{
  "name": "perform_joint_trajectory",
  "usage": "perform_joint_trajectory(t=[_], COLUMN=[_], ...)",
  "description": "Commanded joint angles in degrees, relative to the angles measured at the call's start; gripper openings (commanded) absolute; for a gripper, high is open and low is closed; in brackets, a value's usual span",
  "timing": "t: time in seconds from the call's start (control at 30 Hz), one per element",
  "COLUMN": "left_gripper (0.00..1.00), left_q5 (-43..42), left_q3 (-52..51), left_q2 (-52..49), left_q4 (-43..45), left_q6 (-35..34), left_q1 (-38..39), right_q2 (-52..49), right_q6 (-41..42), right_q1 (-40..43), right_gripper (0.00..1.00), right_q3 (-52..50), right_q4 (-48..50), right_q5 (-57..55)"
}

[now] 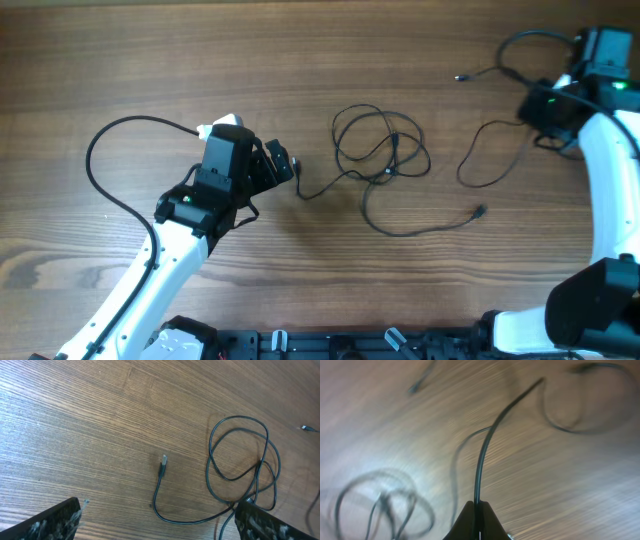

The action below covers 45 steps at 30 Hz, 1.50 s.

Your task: Untangle cables

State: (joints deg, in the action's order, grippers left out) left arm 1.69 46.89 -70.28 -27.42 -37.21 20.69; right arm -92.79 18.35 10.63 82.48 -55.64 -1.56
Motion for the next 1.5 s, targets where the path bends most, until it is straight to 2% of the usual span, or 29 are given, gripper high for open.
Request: perform_joint_trajectory(t=[0.0, 0.03, 0.07, 0.1, 0.13, 0.17, 0.3, 0.4, 0.43, 0.47, 0.53, 0.6, 0.67, 0.77, 0.9, 1.13, 1.2, 1.3, 1.33, 1.47], left_gripper=[1.00, 1.00, 1.00, 1.00, 1.00, 1.00, 1.00, 1.00, 1.00, 1.00, 1.00, 1.00, 1.00, 1.00, 1.00, 1.00, 1.00, 1.00, 1.00, 1.00], left_q5=[0.7, 0.7, 0.7, 0.7, 0.7, 0.7, 0.8, 0.8, 0.7, 0.7, 0.7, 0.7, 0.8, 0.7, 0.7, 0.7, 0.7, 0.7, 0.7, 0.8], left_q3=[0.8, 0.8, 0.8, 0.8, 0.8, 0.8, 0.8, 0.8, 0.8, 0.8, 0.8, 0.8, 0.8, 0.8, 0.8, 0.8, 0.8, 0.8, 0.8, 0.8], left_q2=[-0.2, -0.2, -0.2, -0.2, -0.2, -0.2, -0.2, -0.2, -0.2, -0.2, -0.2, -0.2, -0.2, -0.2, -0.2, -0.2, -0.2, -0.2, -0.2, -0.2], left_q4=[0.1, 0.2, 0.2, 0.2, 0.2, 0.2, 0.2, 0.2, 0.2, 0.2, 0.2, 0.2, 0.2, 0.2, 0.2, 0.2, 0.2, 0.2, 0.2, 0.2], left_q6=[-0.6, -0.6, -0.6, -0.6, -0.6, -0.6, -0.6, -0.6, -0.6, -0.6, -0.6, -0.6, -0.6, -0.6, -0.6, -0.6, -0.6, -0.6, -0.6, -0.6], left_q1=[0.1, 0.1, 0.1, 0.1, 0.1, 0.1, 0.1, 0.1, 0.1, 0.1, 0.1, 0.1, 0.1, 0.1, 0.1, 0.1, 0.1, 0.1, 0.1, 0.1], right_q2=[-2.4, -3.0, -3.6, -4.5, -6.0, -8.8, -15.7, -19.9, -21.0, -21.8, -23.1, -24.0, -24.4, -24.1, -18.2, 3.5, 7.7, 9.8, 8.8, 3.7], right_q6=[-7.3, -7.4, -6.6, -4.6, -0.3, 4.7, 7.7, 16.4, 17.1, 17.9, 18.1, 17.7, 15.9, 13.1, 9.4, 4.1, 3.8, -2.0, -1.7, -1.8], right_q1=[-8.5, -10.1, -11.4, -12.1, -12.7, -12.9, -13.7, -13.8, -13.8, -13.9, -13.9, -14.1, -14.4, -13.9, -11.6, -4.9, -0.1, 11.1, 16.9, 29.4], right_gripper=[0.13, 0.34, 0.71, 0.87, 0.98, 1.00, 1.00, 0.96, 0.90, 0.89, 0.75, 0.49, 0.05, 0.04, 0.04, 0.04, 0.05, 0.04, 0.05, 0.04], right_q3=[-5.1, -6.4, -7.6, -8.4, -9.4, -10.4, -10.5, -10.5, -10.5, -10.5, -10.5, -10.5, -10.5, -9.3, -2.2, -0.7, -0.7, -0.7, -0.7, -0.9], right_q4=[1.9, 3.5, 5.0, 5.8, 6.1, 6.1, 8.5, 11.2, 12.7, 13.6, 14.7, 14.5, 13.7, 14.4, 8.1, 3.3, 4.7, 11.3, 14.3, 20.8], right_q5=[6.8, 5.1, 2.5, -0.3, -4.3, -4.7, -4.9, -9.1, -8.9, -9.0, -8.9, -9.1, -8.4, -3.9, -4.6, -25.7, -32.3, -33.5, -32.4, -19.6])
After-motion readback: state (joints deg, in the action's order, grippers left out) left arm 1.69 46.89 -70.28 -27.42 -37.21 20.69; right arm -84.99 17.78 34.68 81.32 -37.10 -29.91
